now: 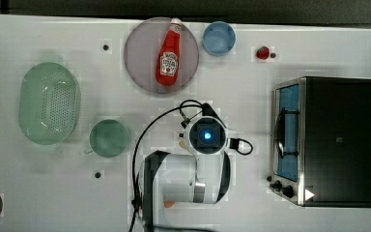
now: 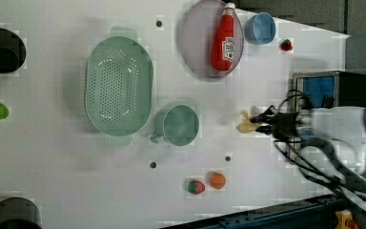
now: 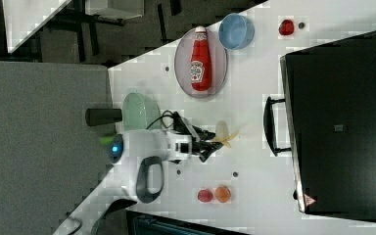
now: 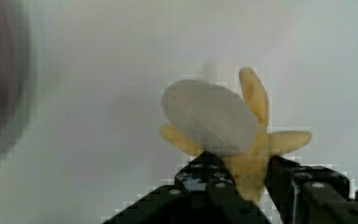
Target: Pick Banana and place it in mug.
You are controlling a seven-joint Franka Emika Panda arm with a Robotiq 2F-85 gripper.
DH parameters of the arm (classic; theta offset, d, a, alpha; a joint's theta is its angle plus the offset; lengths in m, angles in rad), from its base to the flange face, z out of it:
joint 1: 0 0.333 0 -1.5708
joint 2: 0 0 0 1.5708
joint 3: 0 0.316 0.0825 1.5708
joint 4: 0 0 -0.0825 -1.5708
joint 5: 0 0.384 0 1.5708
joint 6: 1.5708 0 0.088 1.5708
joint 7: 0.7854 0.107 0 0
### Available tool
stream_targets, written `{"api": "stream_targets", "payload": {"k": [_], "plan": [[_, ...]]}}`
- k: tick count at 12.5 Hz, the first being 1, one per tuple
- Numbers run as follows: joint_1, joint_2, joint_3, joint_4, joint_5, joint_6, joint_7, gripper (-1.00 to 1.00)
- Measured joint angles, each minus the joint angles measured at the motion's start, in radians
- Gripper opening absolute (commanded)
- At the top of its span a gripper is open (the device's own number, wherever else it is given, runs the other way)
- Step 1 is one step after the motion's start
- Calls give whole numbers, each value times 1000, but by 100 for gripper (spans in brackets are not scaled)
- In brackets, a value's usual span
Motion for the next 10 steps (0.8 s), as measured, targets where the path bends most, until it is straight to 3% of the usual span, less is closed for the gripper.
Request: {"api": "stream_targets", "payload": {"k": [5,10], "plan": [[-2,-296,-47,160,16,-447,0,-46],[-13,-409,52,248,17,-495,47,-46]]}}
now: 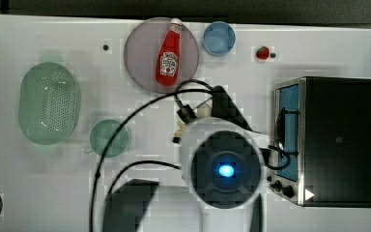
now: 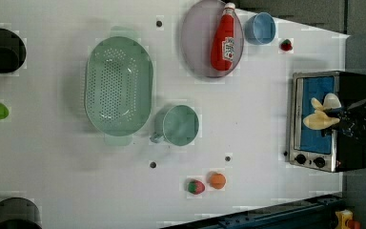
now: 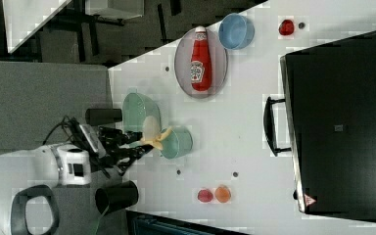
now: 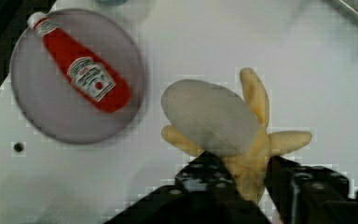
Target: Pick Banana and place it in mug.
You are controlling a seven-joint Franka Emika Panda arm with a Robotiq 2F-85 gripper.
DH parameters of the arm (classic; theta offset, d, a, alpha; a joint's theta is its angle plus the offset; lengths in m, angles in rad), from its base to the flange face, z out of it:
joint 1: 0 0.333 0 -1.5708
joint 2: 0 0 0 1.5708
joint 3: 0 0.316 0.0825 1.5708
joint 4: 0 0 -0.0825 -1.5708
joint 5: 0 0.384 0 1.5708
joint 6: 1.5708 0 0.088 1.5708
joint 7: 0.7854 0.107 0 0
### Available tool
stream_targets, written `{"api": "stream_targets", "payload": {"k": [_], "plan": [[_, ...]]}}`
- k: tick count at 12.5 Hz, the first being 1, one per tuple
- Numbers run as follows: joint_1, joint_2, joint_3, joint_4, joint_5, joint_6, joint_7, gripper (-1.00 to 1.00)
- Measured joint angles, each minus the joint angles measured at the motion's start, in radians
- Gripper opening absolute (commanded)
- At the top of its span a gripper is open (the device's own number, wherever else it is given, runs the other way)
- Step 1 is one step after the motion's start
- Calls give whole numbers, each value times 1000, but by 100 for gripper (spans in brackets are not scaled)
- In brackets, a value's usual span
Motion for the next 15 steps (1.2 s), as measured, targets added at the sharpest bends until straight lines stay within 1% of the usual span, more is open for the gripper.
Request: {"api": "stream_targets", "payload": {"k": [3,4,5,7,10,13,14,15], "plan": [[12,23,136,-6,-6,1,84,-46],[16,34,185,-21,14,0,106,-46],[37,46,219,-35,53,-4,135,-46],[45,88,334,-47,78,21,211,-46],[64,180,469,-49,90,131,382,-46],[92,291,487,-53,68,192,544,-46],[97,340,483,-43,47,220,582,-46],[90,380,486,-47,1,248,608,-46]]}}
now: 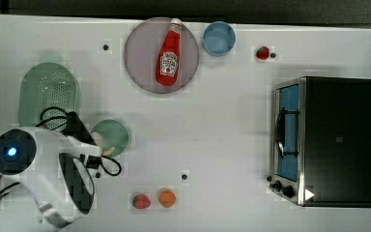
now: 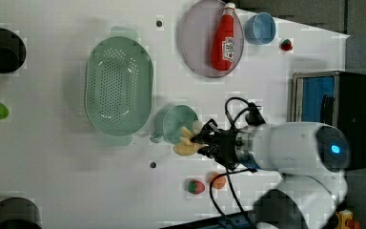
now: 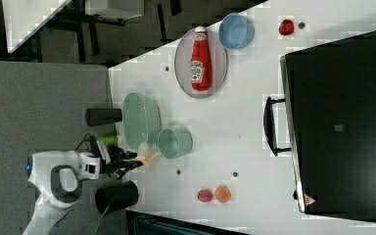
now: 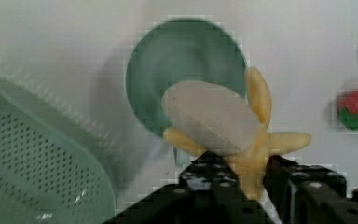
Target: Pick Banana and place it in mug.
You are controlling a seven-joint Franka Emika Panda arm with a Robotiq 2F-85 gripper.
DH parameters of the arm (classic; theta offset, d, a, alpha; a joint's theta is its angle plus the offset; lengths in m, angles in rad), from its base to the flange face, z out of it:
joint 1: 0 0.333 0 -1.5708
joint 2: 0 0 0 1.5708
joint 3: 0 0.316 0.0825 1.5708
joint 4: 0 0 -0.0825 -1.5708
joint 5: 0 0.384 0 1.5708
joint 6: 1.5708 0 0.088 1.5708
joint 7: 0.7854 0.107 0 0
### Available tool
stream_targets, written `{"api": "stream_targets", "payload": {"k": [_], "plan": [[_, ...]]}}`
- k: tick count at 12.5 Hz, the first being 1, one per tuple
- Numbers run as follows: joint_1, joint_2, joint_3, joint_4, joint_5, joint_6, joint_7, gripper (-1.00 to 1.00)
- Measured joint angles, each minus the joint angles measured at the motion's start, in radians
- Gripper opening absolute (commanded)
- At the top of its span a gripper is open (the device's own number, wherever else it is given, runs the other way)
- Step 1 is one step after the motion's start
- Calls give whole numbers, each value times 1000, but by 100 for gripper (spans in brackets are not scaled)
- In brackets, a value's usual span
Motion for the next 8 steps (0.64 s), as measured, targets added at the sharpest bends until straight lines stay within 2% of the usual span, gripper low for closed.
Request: {"api": "stream_targets", "payload": {"k": [2,4,6,8], "plan": [[-15,88,7,0,-57,69,12,-46],[-25,156,7,-2,-53,136,65,-40],[-17,184,-14,-33,-50,178,72,2],[-23,182,-20,-72,-89,213,82,46]]}}
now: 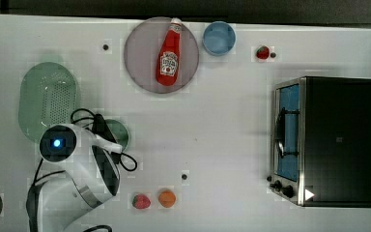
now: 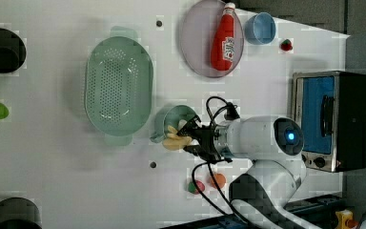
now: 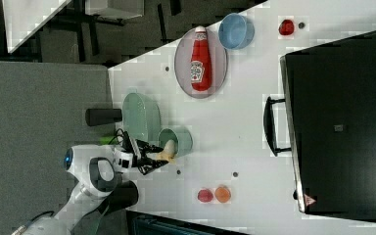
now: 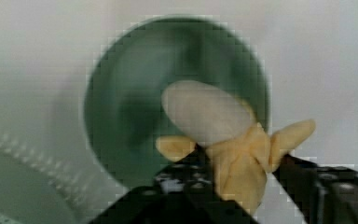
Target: Pick Banana and place it in mug.
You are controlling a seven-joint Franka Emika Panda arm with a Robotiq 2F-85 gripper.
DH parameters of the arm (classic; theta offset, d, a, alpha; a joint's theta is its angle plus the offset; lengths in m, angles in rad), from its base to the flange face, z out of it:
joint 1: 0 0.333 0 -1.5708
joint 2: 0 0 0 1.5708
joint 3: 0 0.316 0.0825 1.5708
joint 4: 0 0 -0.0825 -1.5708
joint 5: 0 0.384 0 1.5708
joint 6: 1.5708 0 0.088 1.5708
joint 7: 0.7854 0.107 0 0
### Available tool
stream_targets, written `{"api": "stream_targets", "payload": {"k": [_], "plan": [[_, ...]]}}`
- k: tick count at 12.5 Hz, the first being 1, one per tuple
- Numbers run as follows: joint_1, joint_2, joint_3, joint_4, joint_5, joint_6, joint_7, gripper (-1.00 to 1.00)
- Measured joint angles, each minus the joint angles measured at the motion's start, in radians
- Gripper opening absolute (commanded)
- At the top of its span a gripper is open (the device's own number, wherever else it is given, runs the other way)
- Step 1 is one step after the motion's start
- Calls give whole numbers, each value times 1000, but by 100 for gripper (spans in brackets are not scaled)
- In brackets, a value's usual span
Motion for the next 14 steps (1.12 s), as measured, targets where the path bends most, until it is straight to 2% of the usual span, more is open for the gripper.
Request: {"api": "stream_targets", "payload": {"k": [1,2,6,8,12,14], "plan": [[-3,-11,3,-10,1,3,2,69],[-3,-22,5,-8,13,0,6,100],[10,-53,4,20,27,16,21,100],[12,-121,-7,18,30,19,27,100],[1,-314,-82,49,27,-196,-1,100],[3,-382,-151,125,10,-359,-98,100]]}}
